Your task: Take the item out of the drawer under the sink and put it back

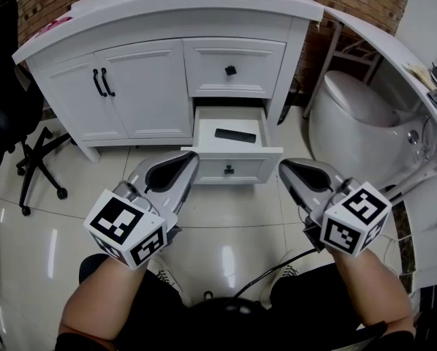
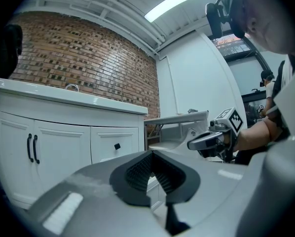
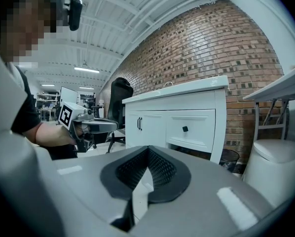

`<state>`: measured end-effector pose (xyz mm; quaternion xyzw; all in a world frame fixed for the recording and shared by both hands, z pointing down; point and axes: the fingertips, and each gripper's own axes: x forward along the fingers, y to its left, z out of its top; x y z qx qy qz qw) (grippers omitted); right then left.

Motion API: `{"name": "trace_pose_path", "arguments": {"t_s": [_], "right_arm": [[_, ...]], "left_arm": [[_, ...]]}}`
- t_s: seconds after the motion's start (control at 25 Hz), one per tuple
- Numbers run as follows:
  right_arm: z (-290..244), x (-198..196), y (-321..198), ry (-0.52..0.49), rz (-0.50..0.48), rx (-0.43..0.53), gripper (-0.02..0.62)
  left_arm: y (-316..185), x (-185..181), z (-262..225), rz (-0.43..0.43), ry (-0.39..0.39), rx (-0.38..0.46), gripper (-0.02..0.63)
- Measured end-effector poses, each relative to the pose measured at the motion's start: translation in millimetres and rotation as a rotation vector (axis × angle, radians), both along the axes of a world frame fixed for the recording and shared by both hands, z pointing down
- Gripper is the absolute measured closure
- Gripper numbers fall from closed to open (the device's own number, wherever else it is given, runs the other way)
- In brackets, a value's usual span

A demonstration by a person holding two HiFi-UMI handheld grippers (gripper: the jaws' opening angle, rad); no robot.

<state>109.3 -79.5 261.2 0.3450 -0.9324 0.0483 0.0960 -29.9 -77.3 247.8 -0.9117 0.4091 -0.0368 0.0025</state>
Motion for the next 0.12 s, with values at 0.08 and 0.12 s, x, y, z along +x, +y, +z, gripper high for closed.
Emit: {"name": "trace_pose_path", "arguments": {"t_s": [0.08, 0.12], "right_arm": [[0.3, -0.1, 0.3, -0.003, -0.003, -0.004, 0.589], [0.5, -0.3, 0.5, -0.005, -0.004, -0.006, 0.589]], "left_arm": [[-0.2, 0.1, 0.2, -0.002, 0.002, -0.001, 0.6], [-0.3, 0.2, 0.3, -0.003, 0.002, -0.002, 0.6]]}}
